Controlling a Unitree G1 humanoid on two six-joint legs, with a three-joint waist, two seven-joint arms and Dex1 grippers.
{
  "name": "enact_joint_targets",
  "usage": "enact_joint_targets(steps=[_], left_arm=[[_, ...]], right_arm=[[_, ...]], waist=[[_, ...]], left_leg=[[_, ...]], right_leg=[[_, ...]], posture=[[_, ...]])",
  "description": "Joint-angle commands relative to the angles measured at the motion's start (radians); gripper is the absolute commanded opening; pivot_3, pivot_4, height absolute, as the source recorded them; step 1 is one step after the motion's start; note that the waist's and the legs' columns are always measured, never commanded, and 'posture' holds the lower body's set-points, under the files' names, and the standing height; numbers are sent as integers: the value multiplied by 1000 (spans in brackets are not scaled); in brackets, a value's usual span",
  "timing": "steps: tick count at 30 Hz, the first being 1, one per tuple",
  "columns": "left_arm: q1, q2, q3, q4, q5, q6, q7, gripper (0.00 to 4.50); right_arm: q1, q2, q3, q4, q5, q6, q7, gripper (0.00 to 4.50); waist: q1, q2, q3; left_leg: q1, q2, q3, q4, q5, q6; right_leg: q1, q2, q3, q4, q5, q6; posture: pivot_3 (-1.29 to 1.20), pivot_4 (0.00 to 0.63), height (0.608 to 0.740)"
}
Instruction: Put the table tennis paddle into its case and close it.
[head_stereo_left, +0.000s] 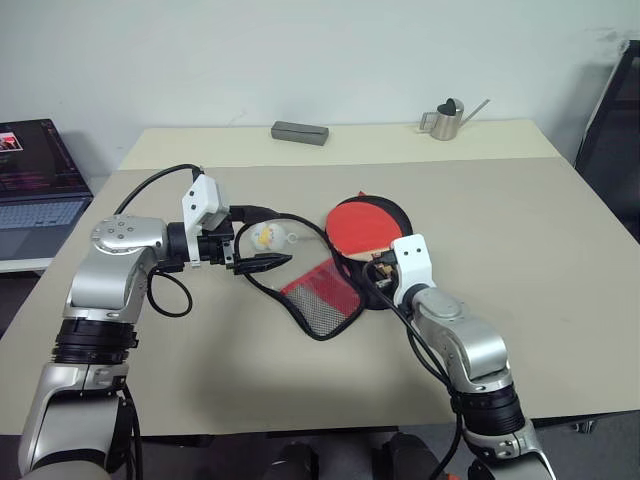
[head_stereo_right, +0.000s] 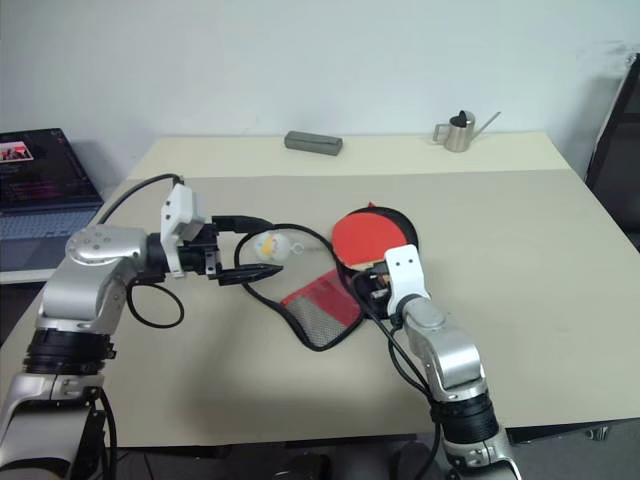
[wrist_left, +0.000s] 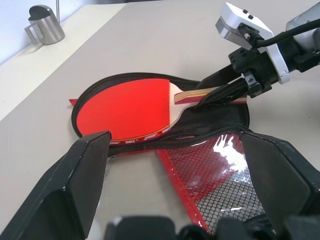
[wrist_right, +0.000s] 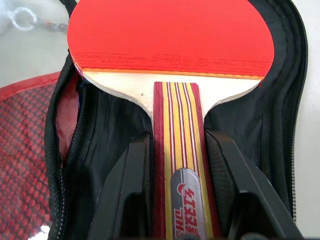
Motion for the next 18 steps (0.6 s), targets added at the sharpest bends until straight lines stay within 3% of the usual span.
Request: enact_joint_targets(steps=[1,6,14,18], left_arm=[[-1,7,12,-46,-8,0,5,4500],[5,8,15,-50,-9,0,5,4500],[3,7,15,-50,-8,-2,6,4500],[8,8,19,-52,-8,0,11,4500]], right_arm=[[-33,3,2,-12,-6,-55,7,1200],[-32,10,-5,4,-6,-78,7,1200],[-27,-16,4,-38,-1,-65,32,3843],[-31,-26,-16,-136,37,4,67,3843]], waist=[[0,0,0],[0,0,0],[0,0,0],[0,0,0]], left_leg=[[0,0,0,0,0,0],[0,0,0,0,0,0],[0,0,0,1,0,0],[0,0,0,1,0,0]], right_leg=[[0,0,0,0,0,0],[0,0,0,0,0,0],[0,0,0,0,0,0],[0,0,0,1,0,0]], posture=[[0,150,740],[0,150,740],[0,150,740],[0,150,740]])
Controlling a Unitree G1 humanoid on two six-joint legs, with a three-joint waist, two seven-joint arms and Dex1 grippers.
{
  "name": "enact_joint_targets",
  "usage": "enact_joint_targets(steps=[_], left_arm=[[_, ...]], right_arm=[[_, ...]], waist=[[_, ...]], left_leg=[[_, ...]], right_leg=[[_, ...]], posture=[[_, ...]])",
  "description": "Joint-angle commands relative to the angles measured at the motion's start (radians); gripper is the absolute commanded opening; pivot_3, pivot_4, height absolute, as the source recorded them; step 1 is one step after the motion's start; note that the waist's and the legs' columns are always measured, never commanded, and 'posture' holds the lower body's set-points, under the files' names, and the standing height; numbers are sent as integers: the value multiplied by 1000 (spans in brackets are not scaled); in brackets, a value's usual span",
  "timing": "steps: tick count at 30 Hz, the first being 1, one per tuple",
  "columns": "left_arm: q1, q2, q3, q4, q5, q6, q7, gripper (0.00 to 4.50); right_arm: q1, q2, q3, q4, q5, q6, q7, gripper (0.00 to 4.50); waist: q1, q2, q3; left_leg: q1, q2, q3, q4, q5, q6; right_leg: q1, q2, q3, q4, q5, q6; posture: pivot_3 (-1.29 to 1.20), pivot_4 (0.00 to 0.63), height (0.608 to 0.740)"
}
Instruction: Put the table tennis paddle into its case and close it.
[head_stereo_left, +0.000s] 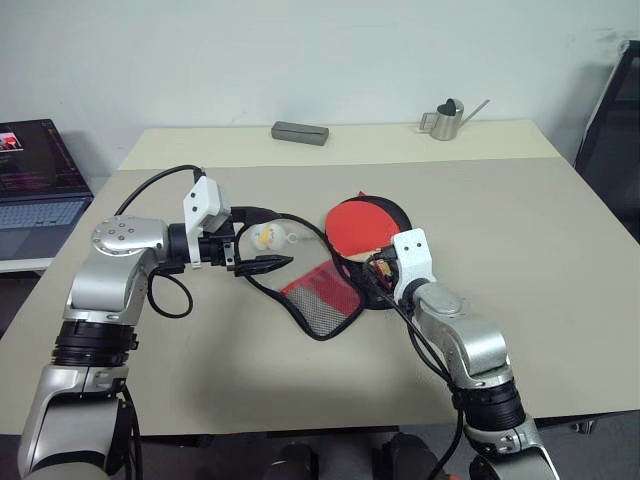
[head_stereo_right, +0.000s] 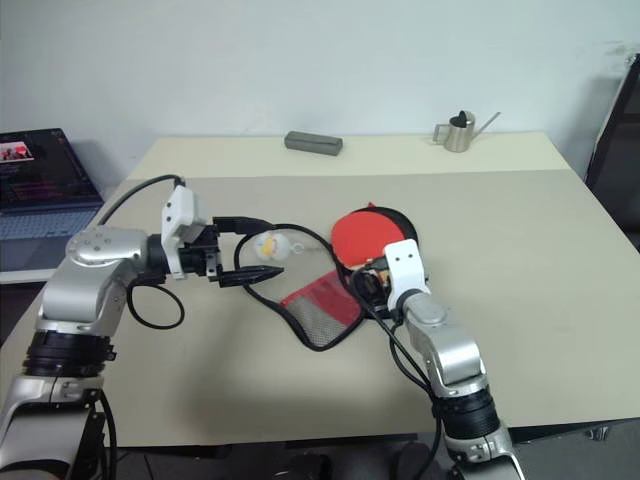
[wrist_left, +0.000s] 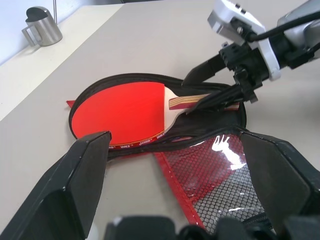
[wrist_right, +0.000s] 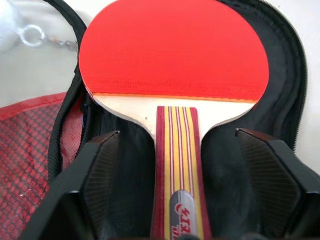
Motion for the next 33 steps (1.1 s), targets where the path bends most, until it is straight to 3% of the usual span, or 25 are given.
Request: enact_joint_targets(steps=[1,6,11,18,26,29,33], left_arm=[[1,9,21,-30,-7,-2,13,4500],[38,22,34,-17,-1,-6,28,4500],[61,33,41,21,26,-24,50,4500],[136,72,105,31,26,-6,92,4500],[248,130,121,98,116,-80,164,4500],[236,131,116,172,155,-128,206,4500],[212,124,91,257,200,-182,230,4500]], right_arm=[[-23,2,-32,-151,59,70,39,3843],[-70,-41,-163,-247,218,192,160,3843],[-82,-221,-230,-231,310,166,317,3843],[-62,-438,-234,-175,308,-84,503,3843],[-28,-559,-286,-146,453,-59,668,3843],[-41,-611,-334,-140,574,11,746,3843],[-55,-667,-335,-123,607,10,780,3843]], waist=[[0,0,0],[0,0,0],[3,0,0],[-5,0,0],[3,-1,0],[8,-1,0],[10,-1,0]], left_leg=[[0,0,0,0,0,0],[0,0,0,1,0,0],[0,0,-1,2,-1,2],[0,0,0,3,-2,3],[0,1,0,3,-2,3],[0,1,0,3,-2,3],[0,0,0,4,-2,4]], right_leg=[[0,0,0,0,0,0],[0,0,0,0,0,0],[2,0,-1,0,0,0],[1,0,-1,0,0,0],[2,0,-1,1,0,0],[2,0,-1,1,0,0],[2,0,-1,0,0,0]], posture=[[0,150,740],[0,150,740],[0,150,740],[0,150,740],[0,150,740],[0,150,740],[0,150,740]])
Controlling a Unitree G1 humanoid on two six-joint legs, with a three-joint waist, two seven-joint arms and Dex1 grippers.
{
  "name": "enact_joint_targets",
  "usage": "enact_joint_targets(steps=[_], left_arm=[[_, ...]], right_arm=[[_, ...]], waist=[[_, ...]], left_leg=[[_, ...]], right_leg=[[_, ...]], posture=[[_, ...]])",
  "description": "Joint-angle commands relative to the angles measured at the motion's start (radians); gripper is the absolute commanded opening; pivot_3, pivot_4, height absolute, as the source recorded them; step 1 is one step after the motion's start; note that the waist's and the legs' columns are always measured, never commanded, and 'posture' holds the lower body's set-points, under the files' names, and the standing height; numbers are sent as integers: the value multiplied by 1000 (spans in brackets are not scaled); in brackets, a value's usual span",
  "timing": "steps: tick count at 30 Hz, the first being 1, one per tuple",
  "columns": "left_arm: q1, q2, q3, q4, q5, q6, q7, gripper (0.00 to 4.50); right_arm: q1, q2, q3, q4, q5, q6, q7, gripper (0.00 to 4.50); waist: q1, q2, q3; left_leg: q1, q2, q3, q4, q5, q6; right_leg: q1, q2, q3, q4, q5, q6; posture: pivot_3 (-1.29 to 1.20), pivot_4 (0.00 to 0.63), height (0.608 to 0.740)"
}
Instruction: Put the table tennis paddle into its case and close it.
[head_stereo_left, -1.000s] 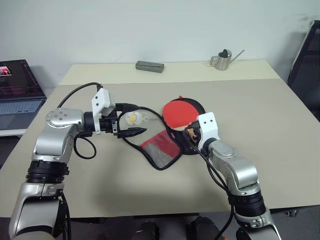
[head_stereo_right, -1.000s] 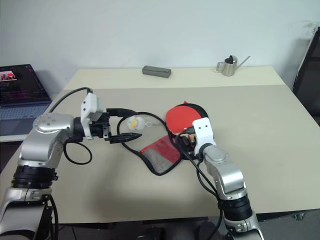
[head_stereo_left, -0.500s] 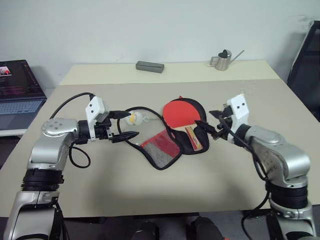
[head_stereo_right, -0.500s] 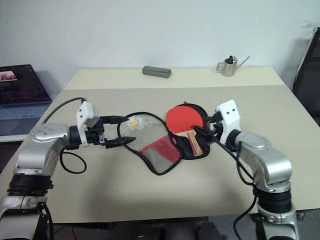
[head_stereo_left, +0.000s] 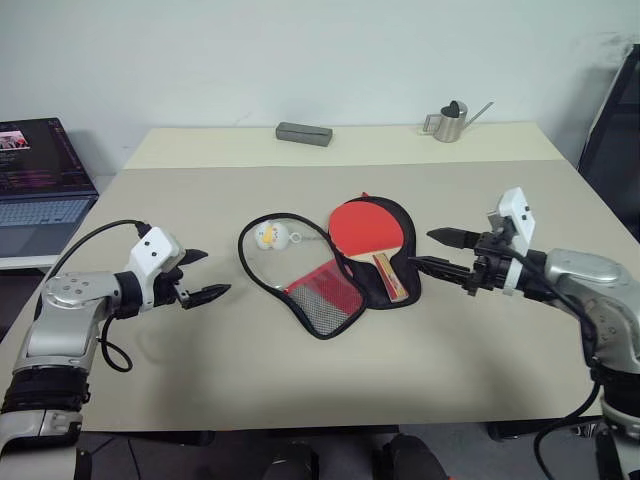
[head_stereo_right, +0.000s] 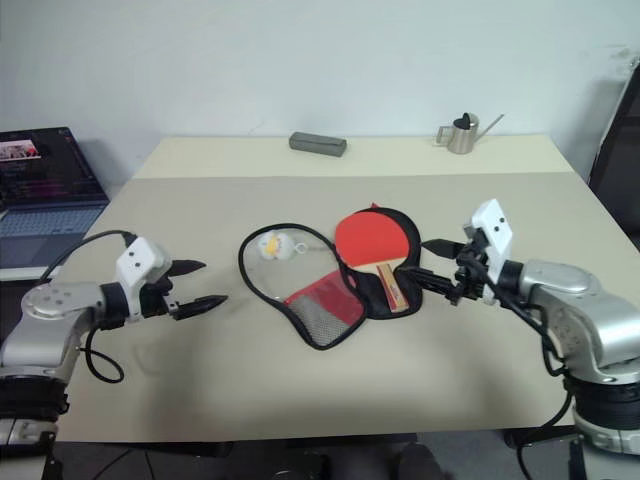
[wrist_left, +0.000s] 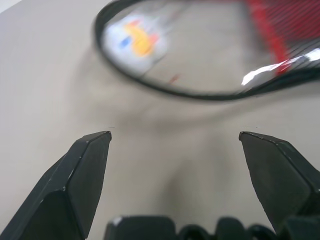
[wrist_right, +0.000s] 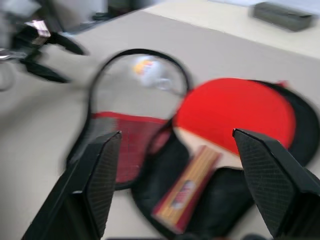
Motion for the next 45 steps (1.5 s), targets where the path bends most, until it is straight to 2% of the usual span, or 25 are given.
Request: enact_joint_targets(steps=[1,19,26,36,39,45], left_arm=[[-41,5,-3,60,38,-62,27,4500],[-310,-224,-94,496,144,-236,120,4500],[-391,-322,-70,410,84,-207,90,4500],[-458,-418,-107,199,30,-109,22,4500],[-497,-467,-133,229,44,-120,25,4500],[-590,-580,-173,408,88,-203,62,4500]], right_arm=[[-34,-33,-21,6,26,-18,16,3843],[-22,-51,-13,3,14,-54,-54,3843],[-7,-50,-60,0,50,-44,-85,3843],[12,-70,-93,-2,79,-43,-94,3843],[22,-68,-106,-4,88,-40,-106,3843],[45,-79,-138,-11,106,-32,-123,3843]], waist=[[0,0,0],[11,-2,-1],[16,-5,1],[15,-6,1],[15,-6,1],[15,-7,2]], left_leg=[[0,0,0,0,0,0],[-2,-1,-1,7,0,0],[-3,-2,-1,9,0,0],[-3,-1,-1,9,0,0],[-3,-2,-1,9,0,0],[-3,-2,0,10,0,0]], right_leg=[[0,0,0,0,0,0],[1,0,-1,2,1,1],[1,0,-1,2,2,2],[1,0,-1,2,2,1],[1,0,-1,1,2,2],[2,0,-1,1,2,2]], posture=[[0,150,740],[0,150,740],[0,150,740],[0,150,740],[0,150,740],[0,150,740]])
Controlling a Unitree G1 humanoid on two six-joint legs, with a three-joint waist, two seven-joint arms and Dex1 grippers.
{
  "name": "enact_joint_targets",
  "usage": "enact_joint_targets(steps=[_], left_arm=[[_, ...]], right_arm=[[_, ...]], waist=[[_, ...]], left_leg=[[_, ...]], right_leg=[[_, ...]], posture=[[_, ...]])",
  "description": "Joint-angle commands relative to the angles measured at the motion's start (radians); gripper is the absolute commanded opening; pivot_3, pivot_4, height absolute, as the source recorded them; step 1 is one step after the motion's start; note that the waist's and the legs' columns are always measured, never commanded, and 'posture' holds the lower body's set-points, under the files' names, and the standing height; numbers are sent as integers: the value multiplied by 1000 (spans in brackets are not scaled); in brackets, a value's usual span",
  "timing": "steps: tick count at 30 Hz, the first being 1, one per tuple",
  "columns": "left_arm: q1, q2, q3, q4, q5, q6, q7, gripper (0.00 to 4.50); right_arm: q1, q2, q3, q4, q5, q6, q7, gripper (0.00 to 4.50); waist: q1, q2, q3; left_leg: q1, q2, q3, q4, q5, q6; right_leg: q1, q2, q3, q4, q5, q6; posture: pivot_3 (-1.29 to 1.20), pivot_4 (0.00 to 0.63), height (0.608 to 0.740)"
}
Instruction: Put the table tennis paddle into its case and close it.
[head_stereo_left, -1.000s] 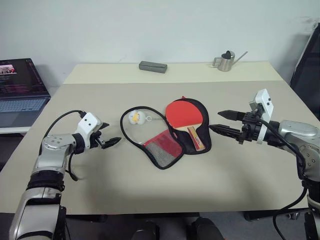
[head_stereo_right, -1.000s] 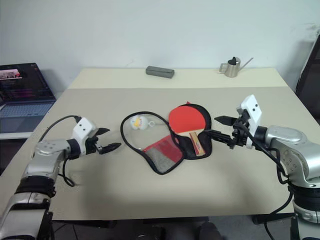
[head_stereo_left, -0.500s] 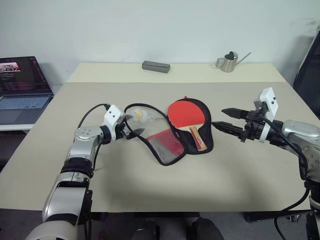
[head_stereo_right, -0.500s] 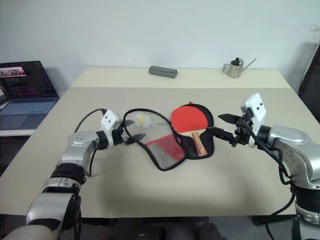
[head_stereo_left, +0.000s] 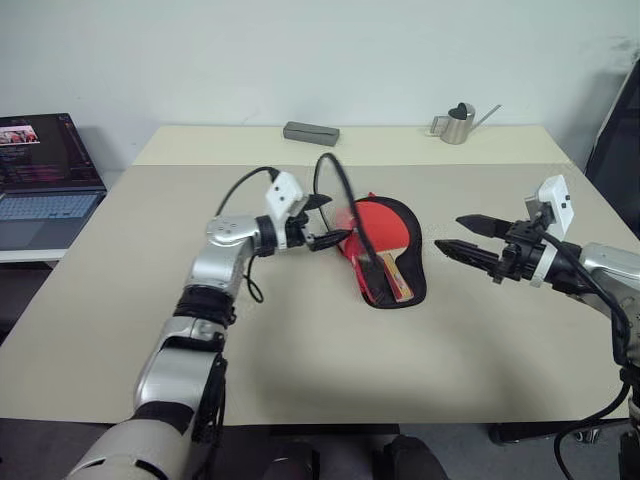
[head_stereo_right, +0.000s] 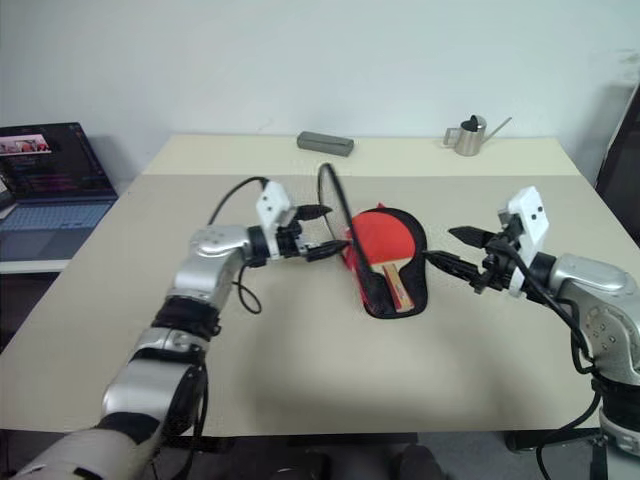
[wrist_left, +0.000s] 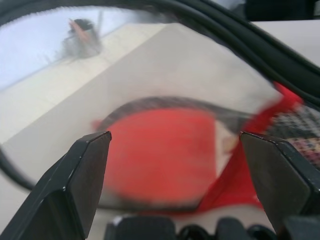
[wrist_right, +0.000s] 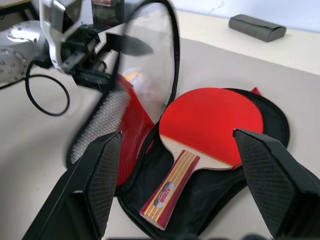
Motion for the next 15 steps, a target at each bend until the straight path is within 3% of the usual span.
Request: enact_joint_targets(steps=[1,10,15], left_arm=[[-63,-47,-13,96,24,-69,29,4500],[-175,-163,-16,389,89,-183,120,4500],[-199,-197,-4,438,91,-198,133,4500]], right_arm=[[5,-21,-52,-41,32,4,-13,3843],[42,-22,-92,-89,80,47,-73,3843],[48,-22,-97,-98,102,60,-95,3843]], waist=[[0,0,0],[0,-2,1],[0,-2,1]], left_leg=[[0,0,0,0,0,0],[0,0,1,0,0,0],[0,0,1,0,0,0]], right_leg=[[0,0,0,0,0,0],[0,0,0,0,0,0],[0,0,0,0,0,0]], posture=[[0,150,740],[0,150,740],[0,150,740]])
